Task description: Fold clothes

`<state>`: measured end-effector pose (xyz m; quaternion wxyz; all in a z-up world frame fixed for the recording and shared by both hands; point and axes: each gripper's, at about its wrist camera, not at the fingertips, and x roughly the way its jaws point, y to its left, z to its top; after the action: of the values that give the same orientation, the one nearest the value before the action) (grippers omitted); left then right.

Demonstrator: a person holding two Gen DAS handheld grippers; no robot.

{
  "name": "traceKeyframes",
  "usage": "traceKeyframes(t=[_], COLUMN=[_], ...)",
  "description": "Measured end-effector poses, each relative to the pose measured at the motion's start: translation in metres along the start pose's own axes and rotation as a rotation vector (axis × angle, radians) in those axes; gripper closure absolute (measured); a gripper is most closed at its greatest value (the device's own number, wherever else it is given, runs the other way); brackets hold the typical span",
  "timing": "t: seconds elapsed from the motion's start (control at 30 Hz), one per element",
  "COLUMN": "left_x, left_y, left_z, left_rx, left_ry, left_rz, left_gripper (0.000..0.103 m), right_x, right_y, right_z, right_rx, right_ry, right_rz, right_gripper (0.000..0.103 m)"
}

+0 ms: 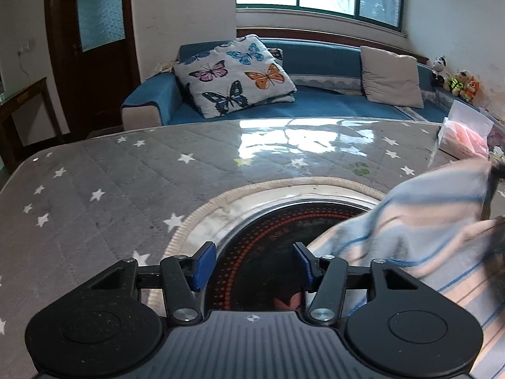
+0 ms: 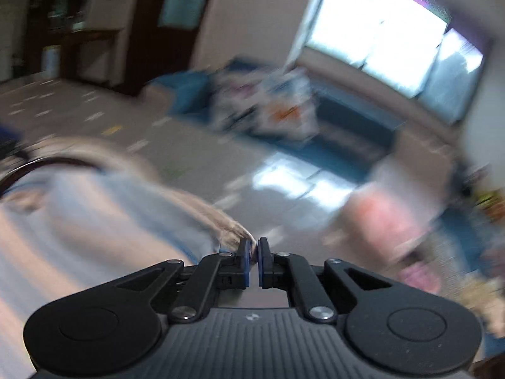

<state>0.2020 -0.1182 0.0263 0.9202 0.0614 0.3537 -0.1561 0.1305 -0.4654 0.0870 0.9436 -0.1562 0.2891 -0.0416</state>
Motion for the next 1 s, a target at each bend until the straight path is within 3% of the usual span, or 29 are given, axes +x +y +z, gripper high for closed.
traceKeyframes(t=[0.17, 0.27, 0.43, 0.6, 0.63, 0.7, 0.83, 1.0], left_x=[0.008, 0.015, 0.028, 0.031, 0.029, 0.022, -0.010, -0.044], left_y=[-0.013, -0.021, -0.035, -0.037, -0.039, -0.037, -0.038, -0.070], left_z=[0.000, 0.003, -0.001, -0.006, -0.006, -0.003, 0.008, -0.005], left_rx=[0.031, 0.056, 0.088, 0.080, 0.086, 0.094, 0.189, 0.449], left_ry=[0.017, 0.036, 0.083, 0.110, 0.103, 0.069, -0.096, -0.313], left_rz=[-0.044, -0.103, -0.137, -0.188, -0.183, -0.152, 0.009, 0.245], left_gripper=[0.052, 0.052, 0.056, 0.095, 0.097, 0.099, 0.099, 0.098], right_x=[0.012, 0.016, 0.014, 0.017, 0.019, 0.016, 0.008, -0.001], right_y=[-0.010, -0.007, -0.008, -0.010, -0.010, -0.010, -0.012, 0.000], right_z=[-0.008, -0.020, -0.029, -0.031, -0.031, -0.031, -0.027, -0.019], right_rx=[0.013, -0.002, 0.011, 0.024, 0.026, 0.034, 0.052, 0.045], right_ry=[0.061, 0.104, 0.126, 0.125, 0.122, 0.111, 0.076, 0.027], right_rz=[-0.024, 0.000, 0.023, 0.031, 0.030, 0.028, 0.028, 0.050], right_gripper=[0.099, 0.099, 0.099, 0.099, 0.098, 0.099, 0.099, 0.099])
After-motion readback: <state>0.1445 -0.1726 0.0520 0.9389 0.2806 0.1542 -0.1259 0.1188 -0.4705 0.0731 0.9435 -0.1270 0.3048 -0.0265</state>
